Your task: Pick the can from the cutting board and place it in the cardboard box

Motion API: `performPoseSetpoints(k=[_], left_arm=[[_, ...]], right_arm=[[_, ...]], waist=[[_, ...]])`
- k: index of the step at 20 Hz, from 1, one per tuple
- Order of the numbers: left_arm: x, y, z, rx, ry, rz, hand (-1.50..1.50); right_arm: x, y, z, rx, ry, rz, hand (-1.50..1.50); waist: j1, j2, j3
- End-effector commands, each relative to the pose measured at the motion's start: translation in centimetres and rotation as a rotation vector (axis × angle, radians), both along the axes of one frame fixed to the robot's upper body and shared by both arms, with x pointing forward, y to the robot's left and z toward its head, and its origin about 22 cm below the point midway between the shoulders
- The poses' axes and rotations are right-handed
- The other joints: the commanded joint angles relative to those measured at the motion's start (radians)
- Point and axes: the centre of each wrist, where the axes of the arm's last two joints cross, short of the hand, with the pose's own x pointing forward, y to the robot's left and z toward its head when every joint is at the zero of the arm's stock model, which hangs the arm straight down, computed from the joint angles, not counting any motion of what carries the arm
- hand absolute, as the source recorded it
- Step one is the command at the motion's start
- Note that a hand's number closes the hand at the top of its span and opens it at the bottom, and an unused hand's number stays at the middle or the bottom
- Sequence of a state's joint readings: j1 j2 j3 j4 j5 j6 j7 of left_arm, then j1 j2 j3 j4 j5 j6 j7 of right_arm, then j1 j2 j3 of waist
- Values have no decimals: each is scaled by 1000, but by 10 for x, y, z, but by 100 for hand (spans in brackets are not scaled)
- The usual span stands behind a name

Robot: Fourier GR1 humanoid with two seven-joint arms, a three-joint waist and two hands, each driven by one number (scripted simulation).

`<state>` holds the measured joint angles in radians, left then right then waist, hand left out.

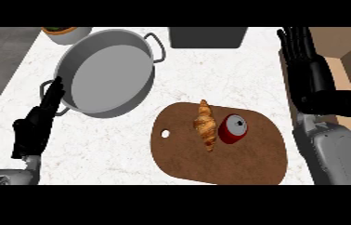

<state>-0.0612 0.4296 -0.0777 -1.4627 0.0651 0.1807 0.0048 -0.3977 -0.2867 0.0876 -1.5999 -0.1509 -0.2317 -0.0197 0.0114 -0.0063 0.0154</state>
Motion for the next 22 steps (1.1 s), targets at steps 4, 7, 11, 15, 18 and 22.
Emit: performPoseSetpoints(k=[4, 7, 11, 15, 18, 22], left_arm=[[-6, 4, -11, 95, 25, 7, 0], [-13, 9, -18, 57, 86, 11, 0], [-13, 1, -26, 71, 85, -37, 0], [-14, -6, -25, 78, 99, -74, 0], [3, -14, -10, 92, 57, -96, 0], [-2, -13, -25, 90, 87, -115, 0]], right_arm=[[-74, -62, -58, -80, -213, -215, -150], [-55, -40, -6, 300, -494, -348, -150], [-144, -110, -125, -101, -300, -711, -150], [-197, -100, -156, -334, -421, -565, -150], [-243, -93, -173, -548, -294, -550, -150], [-288, -75, -157, -638, -174, -611, -150]], waist=[[-107, -2, -8], [-183, -102, 58], [-142, 2, -7], [-97, -3, -11], [-75, 3, -15], [-44, 6, -18]])
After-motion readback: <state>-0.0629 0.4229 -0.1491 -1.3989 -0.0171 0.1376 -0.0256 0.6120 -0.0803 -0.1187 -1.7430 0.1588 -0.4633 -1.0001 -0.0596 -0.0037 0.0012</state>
